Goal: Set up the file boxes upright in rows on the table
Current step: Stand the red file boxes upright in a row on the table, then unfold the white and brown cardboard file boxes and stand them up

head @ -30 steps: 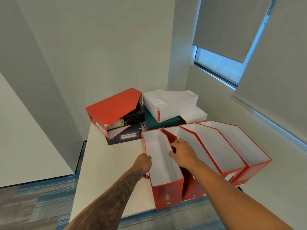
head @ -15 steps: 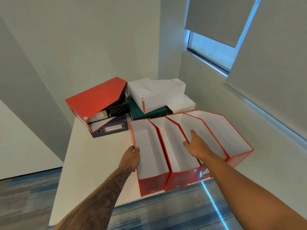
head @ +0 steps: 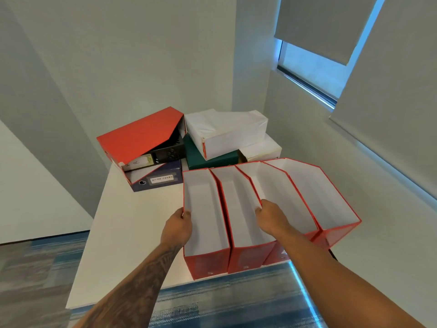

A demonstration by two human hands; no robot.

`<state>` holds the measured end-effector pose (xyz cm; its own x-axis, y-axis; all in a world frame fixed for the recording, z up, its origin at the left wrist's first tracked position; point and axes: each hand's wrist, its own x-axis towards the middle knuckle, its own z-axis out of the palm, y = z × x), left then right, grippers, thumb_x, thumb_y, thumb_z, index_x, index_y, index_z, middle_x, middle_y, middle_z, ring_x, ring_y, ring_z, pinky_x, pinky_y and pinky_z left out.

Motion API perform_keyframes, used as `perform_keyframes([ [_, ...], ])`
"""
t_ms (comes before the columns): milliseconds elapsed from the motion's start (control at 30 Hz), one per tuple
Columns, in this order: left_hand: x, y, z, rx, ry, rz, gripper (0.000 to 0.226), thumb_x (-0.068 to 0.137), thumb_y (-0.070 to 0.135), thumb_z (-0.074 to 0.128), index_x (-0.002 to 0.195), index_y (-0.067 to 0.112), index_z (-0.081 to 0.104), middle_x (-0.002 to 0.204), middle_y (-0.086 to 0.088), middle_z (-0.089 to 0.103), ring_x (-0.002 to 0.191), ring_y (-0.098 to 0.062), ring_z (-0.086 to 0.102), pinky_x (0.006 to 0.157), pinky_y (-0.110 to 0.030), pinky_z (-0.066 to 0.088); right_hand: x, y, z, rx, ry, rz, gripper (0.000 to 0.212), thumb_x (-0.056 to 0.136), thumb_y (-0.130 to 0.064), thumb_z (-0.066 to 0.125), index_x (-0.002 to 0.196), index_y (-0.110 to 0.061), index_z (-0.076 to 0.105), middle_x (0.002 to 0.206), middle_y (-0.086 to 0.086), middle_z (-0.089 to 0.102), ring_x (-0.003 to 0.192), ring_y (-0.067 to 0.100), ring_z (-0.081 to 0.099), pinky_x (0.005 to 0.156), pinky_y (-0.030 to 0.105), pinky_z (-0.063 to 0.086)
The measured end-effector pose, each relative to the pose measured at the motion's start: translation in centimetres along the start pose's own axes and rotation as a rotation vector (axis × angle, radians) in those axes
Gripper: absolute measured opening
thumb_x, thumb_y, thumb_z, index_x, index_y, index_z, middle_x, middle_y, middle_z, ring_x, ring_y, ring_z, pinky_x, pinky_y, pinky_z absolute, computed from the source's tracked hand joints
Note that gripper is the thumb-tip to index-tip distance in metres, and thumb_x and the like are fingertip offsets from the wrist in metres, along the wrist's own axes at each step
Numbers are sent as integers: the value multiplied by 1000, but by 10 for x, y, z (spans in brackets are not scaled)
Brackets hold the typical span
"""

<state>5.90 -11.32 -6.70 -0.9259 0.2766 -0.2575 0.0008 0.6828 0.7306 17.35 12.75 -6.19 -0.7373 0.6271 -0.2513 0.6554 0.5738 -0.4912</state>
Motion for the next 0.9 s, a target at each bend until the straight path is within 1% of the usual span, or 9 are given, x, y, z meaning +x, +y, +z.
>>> perform_keyframes([
  [100,-2,3,0,15,-9,0,48,107,41,29,131,10,56,127,-8,64,102,-23,59,97,-45,51,0,2,-1,14,2,-2,39,106,-29,41,132,-3,56,133,17,61,118,34,60,92,38,48],
  [233,13,4,-10,15,-31,-39,54,103,50,34,131,9,55,129,-8,63,107,-28,63,95,-45,54,-1,2,-6,70,-30,-10,49,103,-38,45,141,-9,50,139,13,59,120,30,60,100,42,51],
  [333,36,18,-21,19,-7,-48,66,98,61,38,141,11,47,142,-10,56,120,-32,60,101,-50,52,4,-7,-14,128,85,-66,55,100,-44,54,148,-19,45,147,5,54,131,28,55,106,45,50],
  [433,60,39,-29,41,55,26,70,97,63,41,147,13,44,151,-8,48,133,-32,51,108,-48,44,18,-24,-29,130,199,-139,50,98,-46,59,143,-24,51,144,1,56,131,25,54,105,42,48],
  [500,79,54,-32,55,69,86,64,98,58,44,144,13,48,149,-7,51,133,-30,51,108,-44,43,33,-37,-39,135,191,-152,48,98,-46,59,140,-25,52,142,1,57,129,25,55,104,43,48],
  [633,123,81,-36,106,50,137,58,97,57,46,138,17,50,140,-7,57,123,-27,57,104,-47,48,67,-67,-51,192,135,-139,44,100,-44,58,139,-25,53,143,0,58,128,26,57,103,43,50],
  [700,142,97,-38,82,29,148,59,98,54,47,142,15,47,144,-7,54,127,-28,55,107,-47,46,84,-84,-55,241,118,-125,40,100,-41,57,135,-22,54,138,1,60,122,24,59,99,40,51],
  [800,177,115,-38,48,-16,149,62,99,50,48,147,12,42,150,-7,48,134,-28,49,112,-46,40,113,-111,-57,307,96,-105,35,100,-40,57,126,-17,55,122,3,64,105,20,60,90,37,50],
  [900,212,131,-37,33,-57,139,60,100,48,48,145,9,44,146,-9,51,130,-28,52,106,-40,42,143,-135,-54,351,49,-69,33,102,-35,56,126,-13,54,121,6,63,108,23,60,90,34,49],
])
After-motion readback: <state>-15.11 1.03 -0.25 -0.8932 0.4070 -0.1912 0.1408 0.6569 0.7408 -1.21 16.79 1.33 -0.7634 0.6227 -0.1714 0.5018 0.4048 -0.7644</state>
